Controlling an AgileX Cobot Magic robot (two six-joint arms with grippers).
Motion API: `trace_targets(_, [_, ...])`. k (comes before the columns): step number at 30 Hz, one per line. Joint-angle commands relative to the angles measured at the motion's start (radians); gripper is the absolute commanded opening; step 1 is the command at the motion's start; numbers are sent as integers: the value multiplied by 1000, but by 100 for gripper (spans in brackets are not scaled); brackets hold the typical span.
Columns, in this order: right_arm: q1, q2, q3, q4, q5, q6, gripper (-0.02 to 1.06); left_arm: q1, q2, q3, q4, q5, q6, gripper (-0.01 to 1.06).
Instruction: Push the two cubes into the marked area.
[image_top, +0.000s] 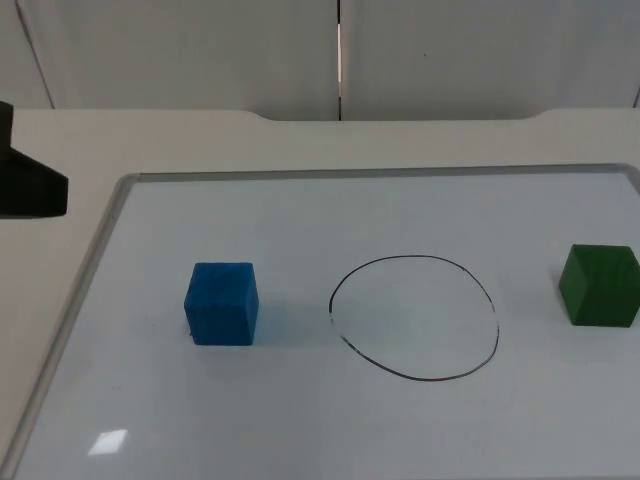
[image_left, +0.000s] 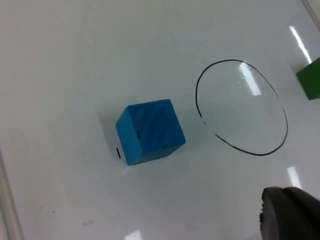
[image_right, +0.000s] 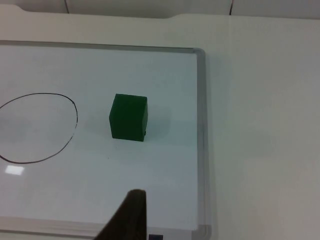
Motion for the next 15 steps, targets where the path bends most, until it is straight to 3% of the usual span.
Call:
trace_targets(1, [3,-4,2,3,-5,4,105,4,18,-5,-49,-31,29,0])
trace_targets(10, [3,-4,2,3,-5,4,105,-6,121,-5,-54,-95,36,0])
trace_targets(15, [3,-4,2,3,-5,4,105,-96,214,-5,-79,-180,36,0])
